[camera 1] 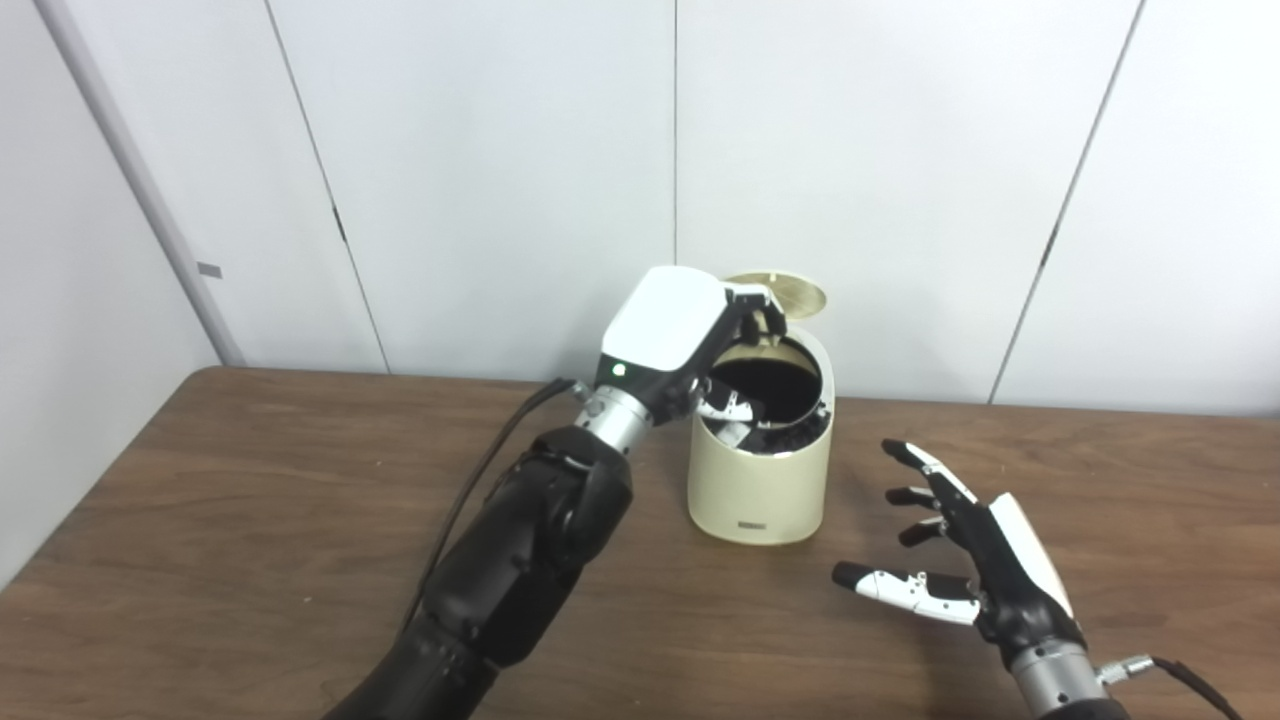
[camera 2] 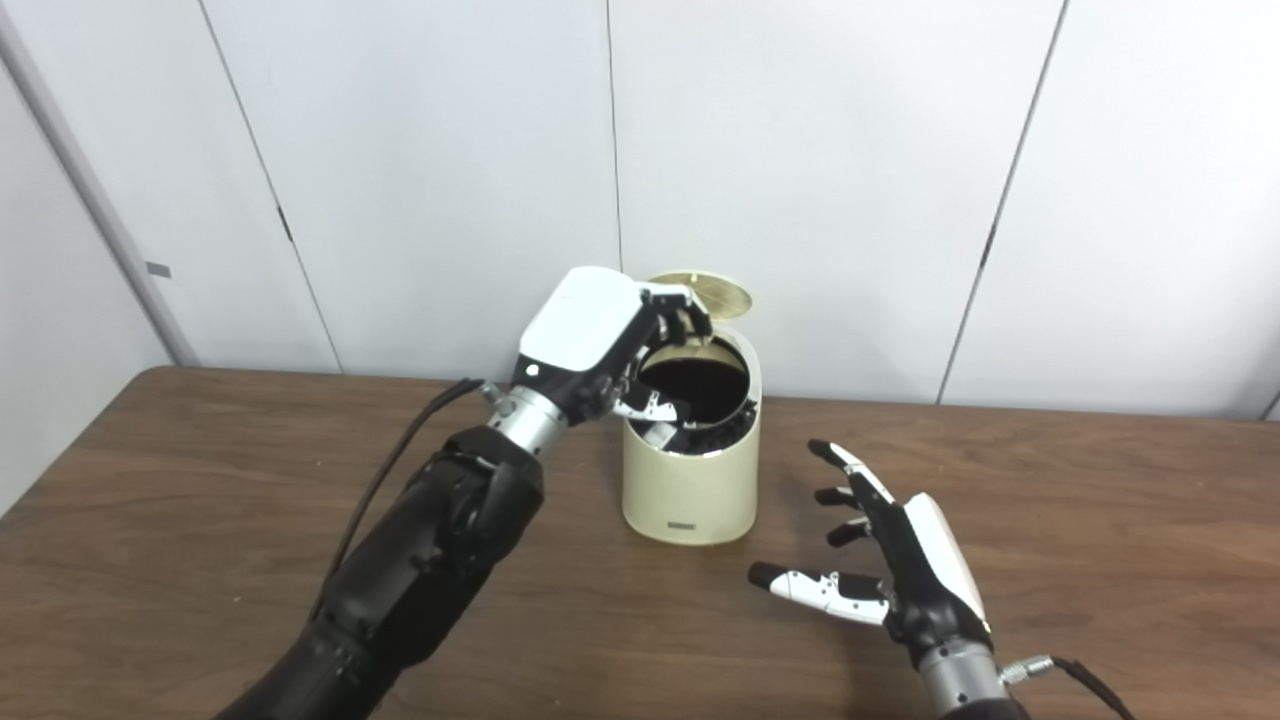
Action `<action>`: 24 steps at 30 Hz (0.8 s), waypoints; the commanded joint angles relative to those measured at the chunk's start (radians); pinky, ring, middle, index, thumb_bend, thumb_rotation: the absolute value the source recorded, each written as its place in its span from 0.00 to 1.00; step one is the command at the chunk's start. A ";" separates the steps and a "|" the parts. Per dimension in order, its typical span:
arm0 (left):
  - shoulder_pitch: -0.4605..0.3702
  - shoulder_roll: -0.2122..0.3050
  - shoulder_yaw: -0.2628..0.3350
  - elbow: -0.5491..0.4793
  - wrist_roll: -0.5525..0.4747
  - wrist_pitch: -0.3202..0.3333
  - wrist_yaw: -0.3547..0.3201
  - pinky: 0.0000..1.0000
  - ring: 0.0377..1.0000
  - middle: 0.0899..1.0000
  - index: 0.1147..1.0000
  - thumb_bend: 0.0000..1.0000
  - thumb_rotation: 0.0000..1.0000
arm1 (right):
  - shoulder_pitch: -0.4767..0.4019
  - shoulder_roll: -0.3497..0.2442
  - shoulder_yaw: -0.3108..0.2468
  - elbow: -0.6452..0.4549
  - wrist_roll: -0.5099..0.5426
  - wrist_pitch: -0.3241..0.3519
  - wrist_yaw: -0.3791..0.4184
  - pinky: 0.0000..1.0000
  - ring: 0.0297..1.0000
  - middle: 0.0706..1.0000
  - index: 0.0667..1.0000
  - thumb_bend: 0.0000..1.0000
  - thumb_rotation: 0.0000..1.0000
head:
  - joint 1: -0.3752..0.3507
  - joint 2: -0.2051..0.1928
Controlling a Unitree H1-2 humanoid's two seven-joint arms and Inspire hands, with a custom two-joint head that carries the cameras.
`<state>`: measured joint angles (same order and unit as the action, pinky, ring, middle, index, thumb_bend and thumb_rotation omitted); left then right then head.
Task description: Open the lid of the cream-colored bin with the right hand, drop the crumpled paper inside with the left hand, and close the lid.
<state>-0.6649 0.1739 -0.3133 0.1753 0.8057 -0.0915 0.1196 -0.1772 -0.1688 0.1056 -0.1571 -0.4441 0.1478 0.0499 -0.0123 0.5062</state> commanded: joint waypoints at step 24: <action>0.317 -0.082 0.317 -0.397 -0.615 -0.021 -0.062 0.44 0.53 0.54 0.43 0.50 0.04 | -0.213 -0.068 -0.053 0.062 0.027 -0.176 -0.073 0.73 0.81 0.92 0.83 0.74 0.54 | -0.043 -0.043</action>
<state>-0.3353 0.0881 -0.0075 -0.1958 0.2286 -0.0890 0.0621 -0.3267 -0.2130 0.0577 -0.0815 -0.4120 0.0229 -0.0168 -0.0536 0.4618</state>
